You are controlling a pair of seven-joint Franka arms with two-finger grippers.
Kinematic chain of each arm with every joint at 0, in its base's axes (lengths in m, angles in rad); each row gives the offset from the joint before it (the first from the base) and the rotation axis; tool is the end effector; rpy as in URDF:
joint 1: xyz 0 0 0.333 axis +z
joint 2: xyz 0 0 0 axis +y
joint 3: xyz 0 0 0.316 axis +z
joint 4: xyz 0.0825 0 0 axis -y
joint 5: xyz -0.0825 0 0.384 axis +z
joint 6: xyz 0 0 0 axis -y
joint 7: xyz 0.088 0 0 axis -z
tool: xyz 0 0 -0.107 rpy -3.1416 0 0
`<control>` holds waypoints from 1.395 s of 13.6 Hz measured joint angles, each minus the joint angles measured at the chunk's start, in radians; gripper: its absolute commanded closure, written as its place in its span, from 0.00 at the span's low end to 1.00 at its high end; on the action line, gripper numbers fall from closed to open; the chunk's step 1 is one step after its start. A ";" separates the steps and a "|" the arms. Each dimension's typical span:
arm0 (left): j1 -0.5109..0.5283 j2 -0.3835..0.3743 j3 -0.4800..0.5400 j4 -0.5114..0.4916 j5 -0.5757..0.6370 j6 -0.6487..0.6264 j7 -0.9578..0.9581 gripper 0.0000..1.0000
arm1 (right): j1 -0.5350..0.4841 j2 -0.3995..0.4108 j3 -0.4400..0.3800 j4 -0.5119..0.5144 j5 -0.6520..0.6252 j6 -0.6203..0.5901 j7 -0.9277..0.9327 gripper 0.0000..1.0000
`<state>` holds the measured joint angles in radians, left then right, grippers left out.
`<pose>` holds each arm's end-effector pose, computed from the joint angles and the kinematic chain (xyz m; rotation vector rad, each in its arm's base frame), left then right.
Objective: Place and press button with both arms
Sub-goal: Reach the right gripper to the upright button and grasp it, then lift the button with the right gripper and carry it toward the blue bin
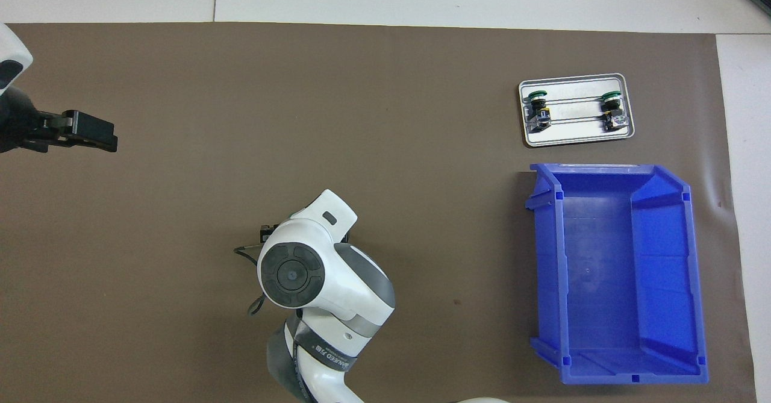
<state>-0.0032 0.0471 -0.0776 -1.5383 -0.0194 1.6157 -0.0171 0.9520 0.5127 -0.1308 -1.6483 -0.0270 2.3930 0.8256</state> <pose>0.5717 -0.0472 0.6175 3.1152 -0.0981 0.0456 0.4695 0.5220 0.3414 -3.0060 -0.0563 -0.3334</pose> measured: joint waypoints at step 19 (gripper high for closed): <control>0.000 0.000 0.000 0.000 0.000 0.000 0.000 0.00 | 0.022 0.034 -0.004 0.014 -0.006 0.032 -0.096 1.00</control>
<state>-0.0032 0.0471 -0.0776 -1.5383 -0.0194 1.6156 -0.0171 0.9738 0.5462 -0.1350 -1.6348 -0.0335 2.4253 0.7296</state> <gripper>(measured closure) 0.000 0.736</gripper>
